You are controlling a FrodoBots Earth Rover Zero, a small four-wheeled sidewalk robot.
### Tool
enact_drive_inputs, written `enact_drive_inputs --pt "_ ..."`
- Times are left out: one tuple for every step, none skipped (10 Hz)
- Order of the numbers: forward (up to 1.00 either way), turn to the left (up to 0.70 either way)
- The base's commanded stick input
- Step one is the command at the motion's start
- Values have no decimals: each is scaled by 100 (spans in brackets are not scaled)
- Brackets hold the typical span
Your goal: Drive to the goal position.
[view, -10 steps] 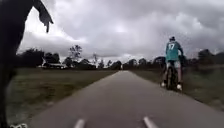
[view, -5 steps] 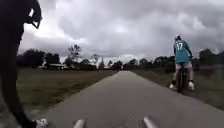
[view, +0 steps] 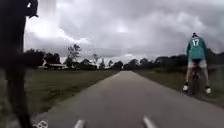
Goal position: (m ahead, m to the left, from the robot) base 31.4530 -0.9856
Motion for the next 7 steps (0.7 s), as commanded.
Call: enact_drive_inputs --pt "70 0" --pt "70 0" --pt "70 0" --pt "70 0" --pt "70 0" --pt "70 -6" --pt "70 -17"
